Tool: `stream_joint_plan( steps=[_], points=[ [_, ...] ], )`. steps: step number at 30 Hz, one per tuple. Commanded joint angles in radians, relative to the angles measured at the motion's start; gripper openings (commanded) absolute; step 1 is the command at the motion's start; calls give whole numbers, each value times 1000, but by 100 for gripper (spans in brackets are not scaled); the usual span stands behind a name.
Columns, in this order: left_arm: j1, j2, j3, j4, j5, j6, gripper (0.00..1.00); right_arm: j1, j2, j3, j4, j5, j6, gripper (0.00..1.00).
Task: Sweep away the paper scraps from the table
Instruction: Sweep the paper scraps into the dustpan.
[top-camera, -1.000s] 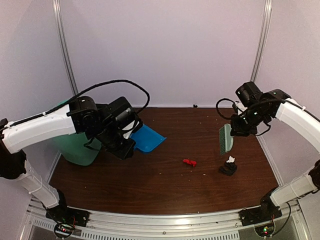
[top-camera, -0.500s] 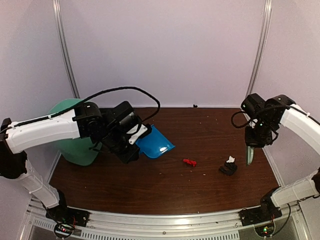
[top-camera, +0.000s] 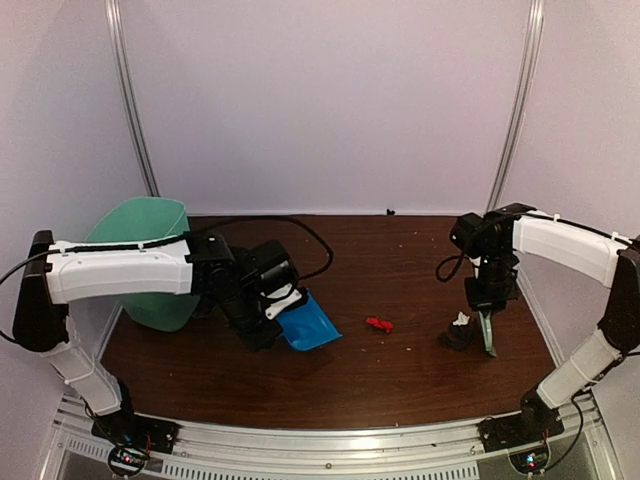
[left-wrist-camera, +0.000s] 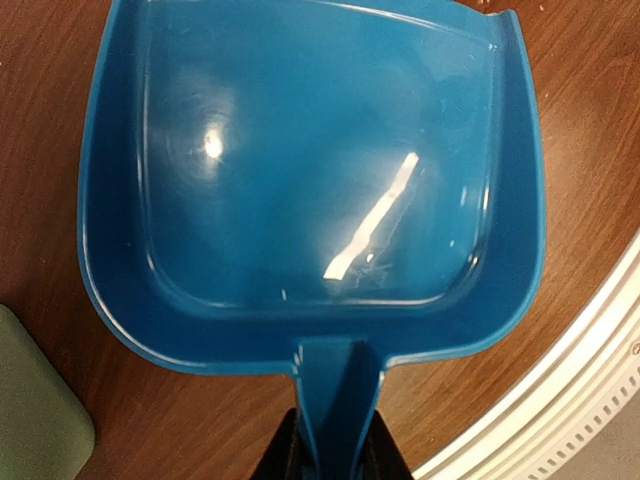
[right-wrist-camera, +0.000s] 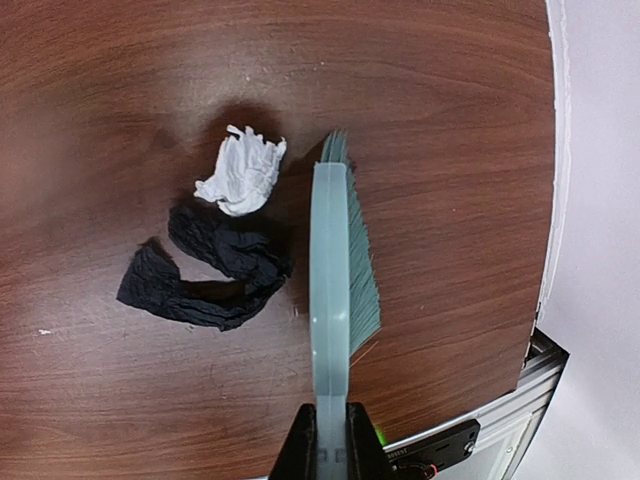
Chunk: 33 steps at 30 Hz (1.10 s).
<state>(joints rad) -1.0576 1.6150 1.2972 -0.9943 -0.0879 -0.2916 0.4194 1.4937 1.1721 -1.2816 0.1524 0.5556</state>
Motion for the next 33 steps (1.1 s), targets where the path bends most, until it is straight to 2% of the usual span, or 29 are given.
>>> stream_joint_plan(
  steps=[1, 14, 33],
  points=[
    [-4, 11, -16, 38, 50, 40, 0, -1, 51, 34, 75, -89, -68, 0],
    [-4, 89, -21, 52, 203, 95, 0, 62, 129, 41, 152, -293, -126, 0],
    [32, 133, -68, 43, 223, 100, 0, 208, 254, 163, 201, -349, -155, 0]
  ],
)
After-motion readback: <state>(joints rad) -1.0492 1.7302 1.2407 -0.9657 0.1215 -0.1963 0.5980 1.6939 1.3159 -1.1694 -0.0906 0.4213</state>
